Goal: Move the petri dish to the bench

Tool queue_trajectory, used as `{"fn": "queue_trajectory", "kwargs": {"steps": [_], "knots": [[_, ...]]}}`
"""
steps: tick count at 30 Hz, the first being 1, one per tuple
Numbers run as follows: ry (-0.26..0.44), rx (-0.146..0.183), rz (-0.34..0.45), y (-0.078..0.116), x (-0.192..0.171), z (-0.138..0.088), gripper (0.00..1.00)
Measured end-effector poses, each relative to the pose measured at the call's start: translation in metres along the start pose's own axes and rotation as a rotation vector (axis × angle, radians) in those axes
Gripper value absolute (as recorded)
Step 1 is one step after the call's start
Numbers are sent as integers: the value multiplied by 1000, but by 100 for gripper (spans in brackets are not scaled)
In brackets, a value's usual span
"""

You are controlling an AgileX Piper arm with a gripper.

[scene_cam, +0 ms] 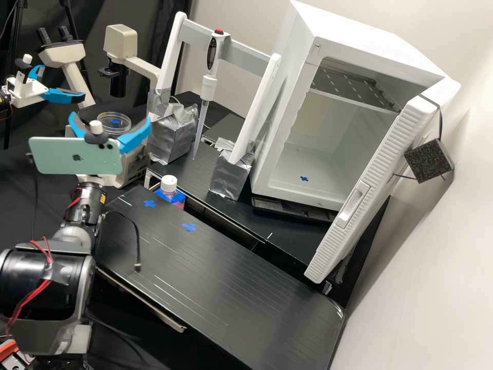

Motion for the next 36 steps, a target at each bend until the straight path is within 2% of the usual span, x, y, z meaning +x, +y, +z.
{"fn": "queue_trajectory", "kwargs": {"steps": [4, 5, 11, 14, 18, 21, 27, 33, 36], "knots": [[18, 17, -61, -7, 31, -10, 100], [10, 13, -92, -11, 42, -10, 100], [-16, 16, -162, -21, 88, -10, 100], [-25, 48, -204, -29, 114, -9, 100], [-37, 67, -251, -39, 139, -6, 100], [-62, 70, -291, -47, 154, 0, 100], [-120, 99, -329, -55, 177, 20, 100], [-192, 161, -354, -63, 191, 48, 100], [-213, 170, -373, -70, 195, 58, 100]]}}
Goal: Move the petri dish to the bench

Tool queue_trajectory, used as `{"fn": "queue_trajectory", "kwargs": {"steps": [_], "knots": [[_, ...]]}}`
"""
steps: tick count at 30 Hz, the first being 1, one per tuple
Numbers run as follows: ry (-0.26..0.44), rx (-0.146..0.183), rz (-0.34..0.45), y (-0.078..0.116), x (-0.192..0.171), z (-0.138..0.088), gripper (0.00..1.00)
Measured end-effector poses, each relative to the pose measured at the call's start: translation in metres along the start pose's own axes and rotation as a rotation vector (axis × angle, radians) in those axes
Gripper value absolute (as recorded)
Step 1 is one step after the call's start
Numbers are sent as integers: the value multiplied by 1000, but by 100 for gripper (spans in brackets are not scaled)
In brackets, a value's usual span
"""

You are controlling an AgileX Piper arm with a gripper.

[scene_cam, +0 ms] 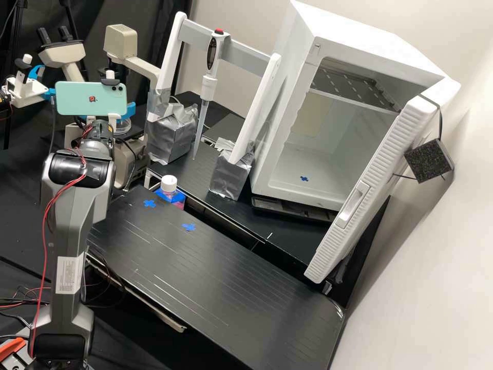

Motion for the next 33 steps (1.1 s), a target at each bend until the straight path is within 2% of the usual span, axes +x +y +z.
{"fn": "queue_trajectory", "kwargs": {"steps": [2, 18, 23, 26, 27, 33], "knots": [[-18, 10, -13, -2, 4, 6, 100], [-79, 12, -58, -14, 18, 29, 100], [-81, -19, -57, -13, 18, 30, 100], [-88, -25, -48, -12, 18, 31, 100], [-92, -21, -44, -12, 18, 31, 0], [-104, -6, -31, -11, 18, 32, 0]]}}
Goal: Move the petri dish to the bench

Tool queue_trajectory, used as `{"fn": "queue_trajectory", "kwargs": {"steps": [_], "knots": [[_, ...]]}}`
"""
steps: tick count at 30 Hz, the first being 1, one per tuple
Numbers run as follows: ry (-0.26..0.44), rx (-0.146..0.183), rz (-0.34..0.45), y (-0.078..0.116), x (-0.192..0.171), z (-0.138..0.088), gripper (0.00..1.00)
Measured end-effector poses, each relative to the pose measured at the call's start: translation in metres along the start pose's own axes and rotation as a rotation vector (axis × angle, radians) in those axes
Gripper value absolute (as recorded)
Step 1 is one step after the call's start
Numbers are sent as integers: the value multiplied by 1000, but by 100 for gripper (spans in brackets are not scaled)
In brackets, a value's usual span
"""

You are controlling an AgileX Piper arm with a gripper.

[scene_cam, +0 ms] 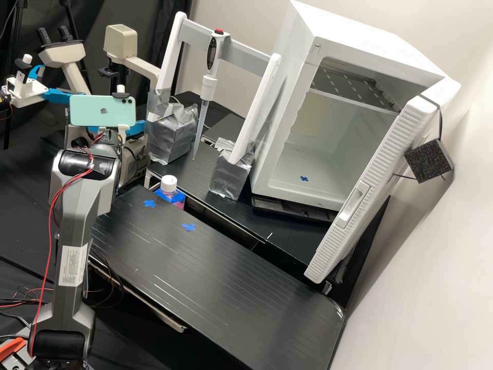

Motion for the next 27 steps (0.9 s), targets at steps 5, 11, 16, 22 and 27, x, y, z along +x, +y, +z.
{"fn": "queue_trajectory", "kwargs": {"steps": [5, 11, 16, 22, 27], "knots": [[0, 0, 0, 0, 0, 0, 0], [0, 0, 0, 0, 0, 0, 0], [6, 0, -3, -4, -4, 0, 0], [15, 0, 3, -3, -9, -3, 0], [21, 8, 12, -2, -9, -4, 0]]}}
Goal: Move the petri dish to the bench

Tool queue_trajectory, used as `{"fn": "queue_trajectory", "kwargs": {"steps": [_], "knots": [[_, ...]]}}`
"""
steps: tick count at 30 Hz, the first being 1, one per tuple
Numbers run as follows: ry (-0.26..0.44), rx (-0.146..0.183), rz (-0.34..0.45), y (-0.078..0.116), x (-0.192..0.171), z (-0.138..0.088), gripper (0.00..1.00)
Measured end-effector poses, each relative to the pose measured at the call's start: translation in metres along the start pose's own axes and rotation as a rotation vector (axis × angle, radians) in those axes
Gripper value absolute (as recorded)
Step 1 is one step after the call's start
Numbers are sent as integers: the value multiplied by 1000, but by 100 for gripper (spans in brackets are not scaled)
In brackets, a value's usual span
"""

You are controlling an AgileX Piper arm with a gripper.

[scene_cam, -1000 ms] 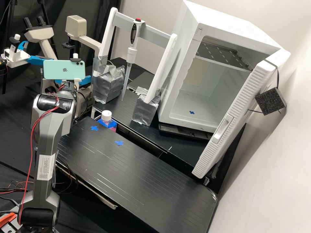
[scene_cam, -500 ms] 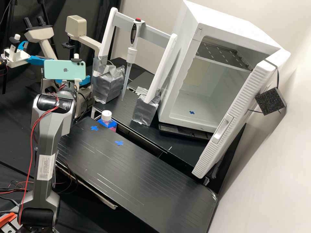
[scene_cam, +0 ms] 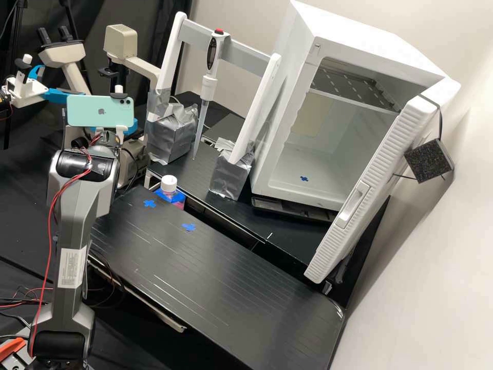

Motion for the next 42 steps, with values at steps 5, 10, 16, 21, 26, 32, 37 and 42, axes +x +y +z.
{"fn": "queue_trajectory", "kwargs": {"steps": [5, 10, 16, 21, 26, 32, 37, 42], "knots": [[-1, 2, 1, 0, 0, 0, 0], [-2, 1, 2, 0, 0, 0, 0], [-34, -27, 29, 1, 0, 1, 100], [-51, -18, 33, 2, 0, 3, 100], [-54, -18, 30, 1, 0, 3, 100], [-54, -20, 28, 1, 0, 3, 100], [-52, -15, 27, 1, 0, 3, 0], [-52, -14, 27, 1, 0, 3, 0]]}}
